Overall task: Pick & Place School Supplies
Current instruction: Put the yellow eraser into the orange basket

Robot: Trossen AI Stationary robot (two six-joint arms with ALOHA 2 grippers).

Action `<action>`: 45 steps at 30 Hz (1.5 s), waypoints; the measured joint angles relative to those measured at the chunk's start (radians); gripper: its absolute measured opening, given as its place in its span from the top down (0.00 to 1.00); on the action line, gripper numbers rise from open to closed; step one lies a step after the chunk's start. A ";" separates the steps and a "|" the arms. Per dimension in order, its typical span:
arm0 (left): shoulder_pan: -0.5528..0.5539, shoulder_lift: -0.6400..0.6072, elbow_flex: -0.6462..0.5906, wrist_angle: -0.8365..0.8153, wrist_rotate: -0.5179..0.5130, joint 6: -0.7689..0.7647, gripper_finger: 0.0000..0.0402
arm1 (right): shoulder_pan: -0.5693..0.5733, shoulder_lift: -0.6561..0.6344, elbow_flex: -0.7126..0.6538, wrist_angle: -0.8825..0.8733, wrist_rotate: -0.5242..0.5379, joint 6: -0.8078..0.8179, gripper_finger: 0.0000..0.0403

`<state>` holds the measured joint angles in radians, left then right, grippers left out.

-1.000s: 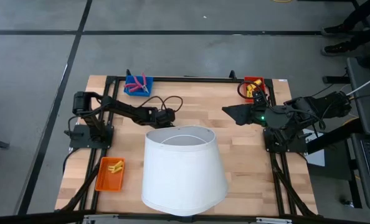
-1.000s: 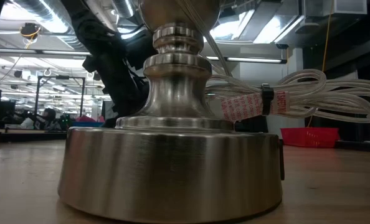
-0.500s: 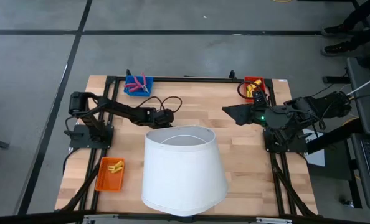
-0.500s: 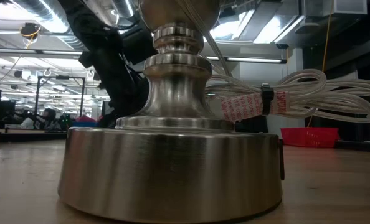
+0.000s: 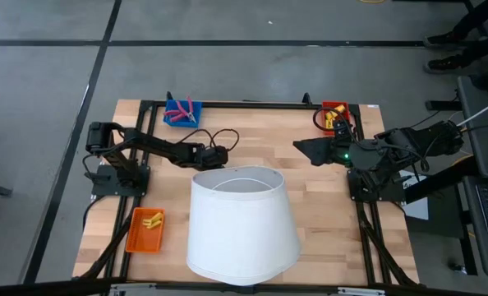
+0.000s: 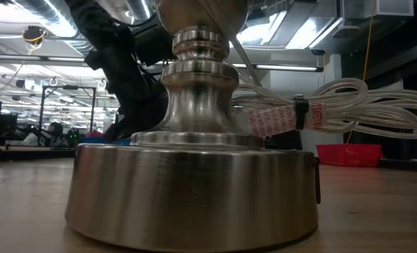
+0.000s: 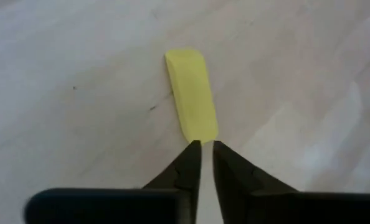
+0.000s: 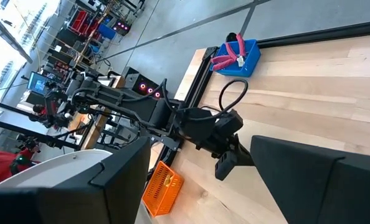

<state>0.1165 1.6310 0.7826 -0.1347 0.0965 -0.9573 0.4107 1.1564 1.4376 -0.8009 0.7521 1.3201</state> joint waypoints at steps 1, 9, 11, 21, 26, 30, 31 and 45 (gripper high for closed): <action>0.000 0.000 0.000 0.000 0.001 -0.005 0.89 | 0.000 0.000 0.000 0.000 0.000 0.000 0.30; 0.001 -0.001 0.001 0.022 -0.011 -0.018 0.61 | 0.000 0.000 0.000 0.000 -0.006 -0.001 0.30; 0.002 -0.001 0.002 0.051 -0.012 -0.009 0.56 | 0.000 0.000 0.000 0.000 -0.008 -0.002 0.30; 0.037 0.003 0.003 0.113 0.016 0.010 0.56 | 0.000 0.000 0.000 0.000 -0.008 -0.002 0.30; 0.045 0.049 0.004 0.141 0.053 0.017 0.57 | 0.000 0.000 0.000 0.000 -0.008 -0.002 0.30; 0.045 0.081 0.006 0.157 0.055 0.017 0.57 | 0.000 0.000 0.000 0.000 -0.008 -0.001 0.30; 0.045 0.085 0.007 0.158 0.055 0.018 0.57 | 0.000 0.000 0.000 0.000 -0.008 -0.001 0.30; 0.045 0.089 0.008 0.090 0.026 0.028 0.58 | 0.000 0.000 0.000 0.000 -0.008 -0.005 0.30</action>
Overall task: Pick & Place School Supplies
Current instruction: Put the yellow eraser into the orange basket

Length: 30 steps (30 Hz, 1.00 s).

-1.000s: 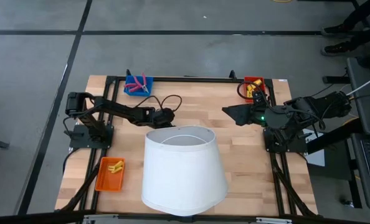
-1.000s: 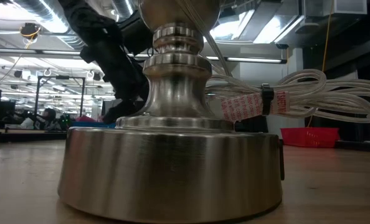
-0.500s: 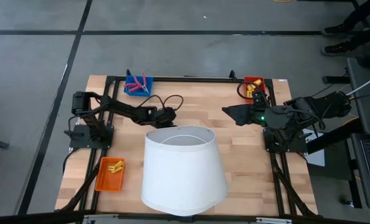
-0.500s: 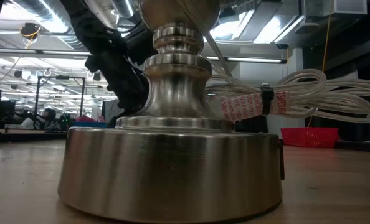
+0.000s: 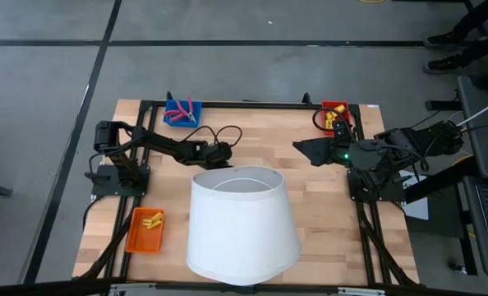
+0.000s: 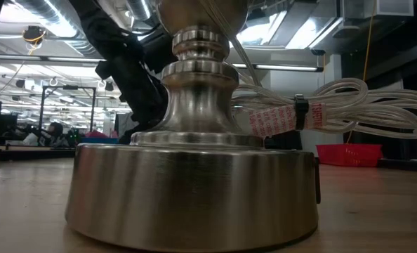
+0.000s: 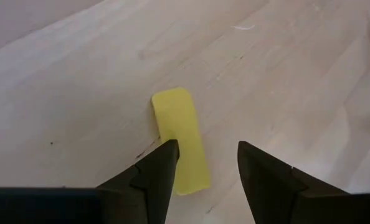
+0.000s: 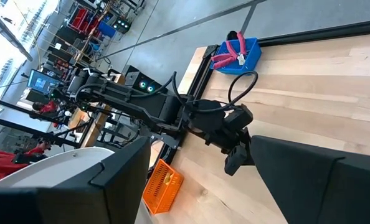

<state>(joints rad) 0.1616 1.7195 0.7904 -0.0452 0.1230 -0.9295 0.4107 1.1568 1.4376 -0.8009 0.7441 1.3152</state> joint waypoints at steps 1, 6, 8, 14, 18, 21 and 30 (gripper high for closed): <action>0.000 0.000 0.000 -0.005 -0.004 0.000 0.58 | 0.000 0.000 0.000 0.000 0.000 0.000 0.30; 0.001 0.002 -0.005 -0.029 -0.044 -0.003 0.58 | 0.000 0.000 0.000 0.000 0.000 -0.003 0.30; 0.001 0.002 -0.004 -0.033 -0.044 -0.003 0.58 | 0.000 0.000 0.000 0.000 0.000 -0.003 0.30; 0.001 0.002 -0.004 -0.029 -0.041 0.000 0.62 | 0.000 0.000 0.000 0.000 0.000 -0.006 0.30; -0.003 0.003 -0.004 -0.026 -0.043 0.001 0.67 | 0.000 0.000 0.000 0.000 0.000 -0.006 0.30; -0.003 0.003 -0.004 -0.029 -0.044 0.001 0.71 | 0.000 0.000 0.000 0.000 0.000 -0.006 0.30; -0.003 0.003 -0.004 -0.033 -0.046 0.000 0.85 | 0.000 0.000 0.000 0.000 -0.004 -0.006 0.30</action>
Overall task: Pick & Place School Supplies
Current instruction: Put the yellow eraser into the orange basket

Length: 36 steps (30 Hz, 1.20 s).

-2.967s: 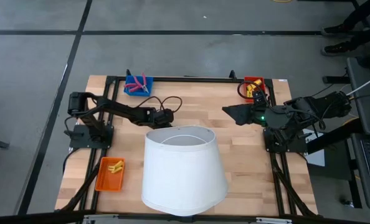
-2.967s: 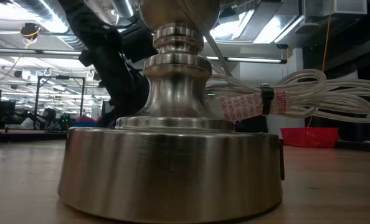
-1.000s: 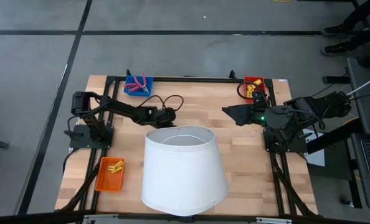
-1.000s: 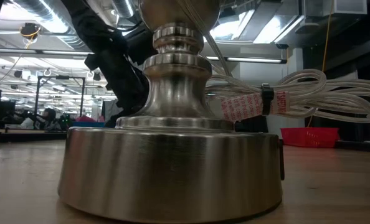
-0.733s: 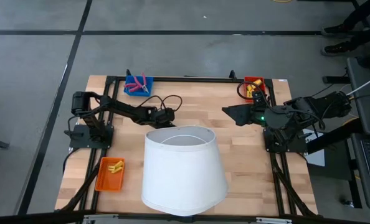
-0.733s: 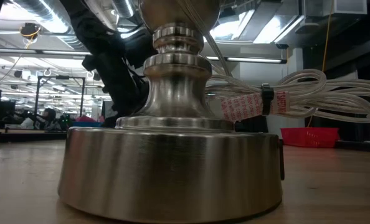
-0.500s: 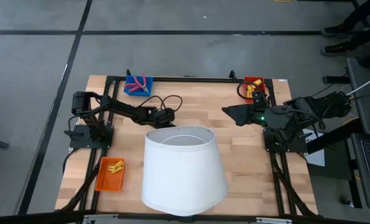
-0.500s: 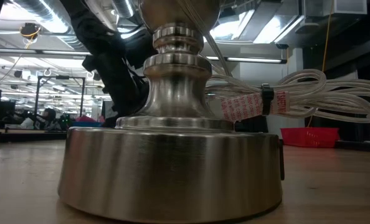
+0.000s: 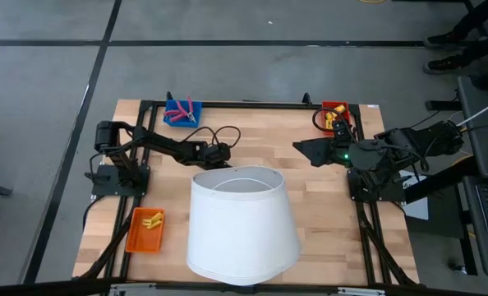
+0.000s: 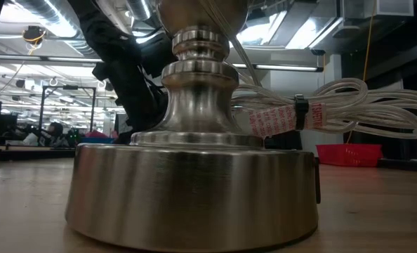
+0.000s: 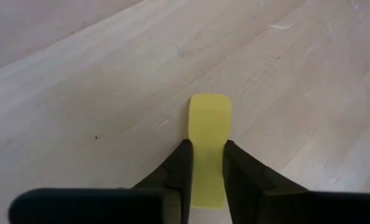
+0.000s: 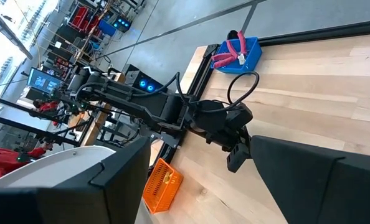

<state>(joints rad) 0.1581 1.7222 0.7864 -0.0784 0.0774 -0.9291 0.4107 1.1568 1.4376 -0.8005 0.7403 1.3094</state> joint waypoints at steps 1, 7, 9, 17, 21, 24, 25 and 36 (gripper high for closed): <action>0.000 0.000 0.000 0.000 0.000 0.000 0.85 | 0.000 0.000 0.000 0.000 0.000 0.000 0.30; 0.000 0.000 -0.001 0.011 0.007 0.006 0.86 | 0.015 0.000 0.000 0.000 0.000 0.000 0.30; 0.000 0.000 -0.001 0.021 0.013 0.007 0.86 | 0.022 0.000 0.000 0.000 0.002 0.007 0.30; -0.014 -0.038 -0.005 -0.014 0.067 0.019 0.86 | 0.048 0.000 0.000 0.000 0.021 0.022 0.30; -0.031 -0.092 -0.005 -0.124 0.037 0.035 0.86 | 0.066 0.000 0.000 0.000 0.042 0.023 0.30; -0.051 -0.140 -0.005 -0.241 0.002 0.052 0.86 | 0.080 0.000 0.000 0.000 0.062 0.026 0.30; -0.059 -0.159 -0.005 -0.275 -0.001 0.056 0.85 | 0.084 0.000 0.000 0.000 0.069 0.027 0.30; -0.225 -0.443 -0.003 -0.681 -0.007 -0.076 0.85 | 0.137 0.003 0.000 0.008 0.134 0.041 0.30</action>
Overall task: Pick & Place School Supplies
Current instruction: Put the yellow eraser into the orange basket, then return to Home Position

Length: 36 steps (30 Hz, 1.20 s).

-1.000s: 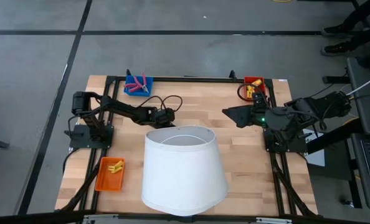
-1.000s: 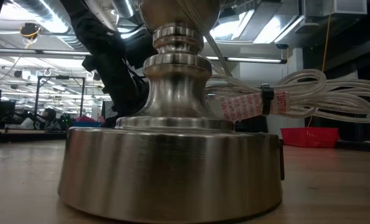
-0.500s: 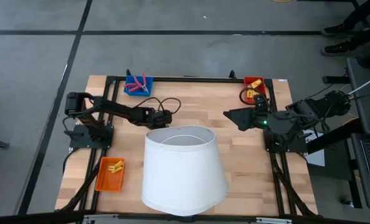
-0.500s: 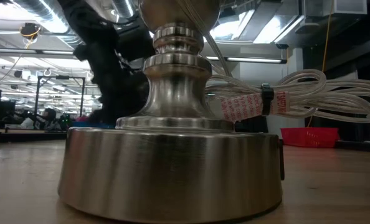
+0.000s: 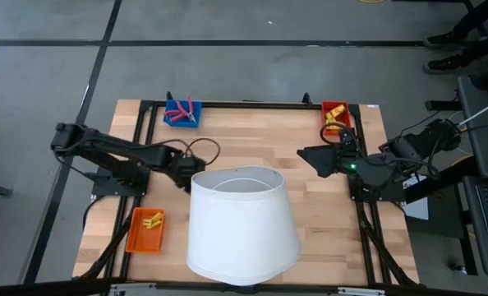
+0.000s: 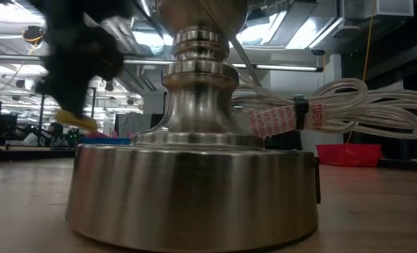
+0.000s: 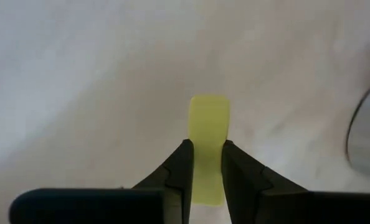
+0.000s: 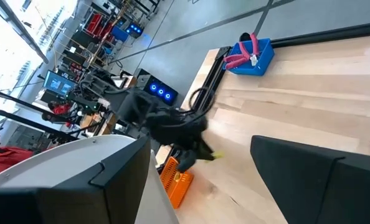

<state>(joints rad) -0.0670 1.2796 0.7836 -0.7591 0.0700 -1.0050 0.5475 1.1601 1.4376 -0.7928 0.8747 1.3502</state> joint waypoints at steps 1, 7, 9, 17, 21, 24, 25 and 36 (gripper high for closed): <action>-0.025 -0.022 0.001 -0.034 0.000 -0.030 0.85 | 0.002 0.000 0.000 0.001 0.000 0.000 0.30; -0.217 -0.127 0.001 -0.175 0.016 -0.238 0.85 | 0.014 0.006 0.000 0.004 0.023 -0.004 0.30; -0.301 -0.149 0.001 -0.201 0.018 -0.321 0.85 | 0.014 0.008 0.000 0.004 0.026 -0.007 0.30; -0.682 -0.177 0.001 -0.270 0.030 -0.717 0.85 | 0.014 0.014 0.000 0.008 0.026 -0.016 0.30; -0.825 -0.165 -0.006 -0.261 0.027 -0.881 0.85 | 0.020 0.014 0.000 0.008 0.026 -0.016 0.30; -0.901 -0.158 -0.019 -0.251 0.014 -0.967 0.83 | 0.030 0.014 0.000 0.008 0.026 -0.017 0.30; -0.919 -0.158 -0.021 -0.248 0.006 -0.987 0.81 | 0.034 0.014 0.000 0.008 0.026 -0.016 0.30; -1.008 -0.158 -0.020 -0.250 -0.225 -0.919 0.47 | 0.104 0.014 0.000 0.031 0.100 0.000 0.30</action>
<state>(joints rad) -1.0752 1.1217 0.7631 -1.0093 -0.1547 -1.9245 0.6511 1.1736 1.4380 -0.7622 0.9752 1.3500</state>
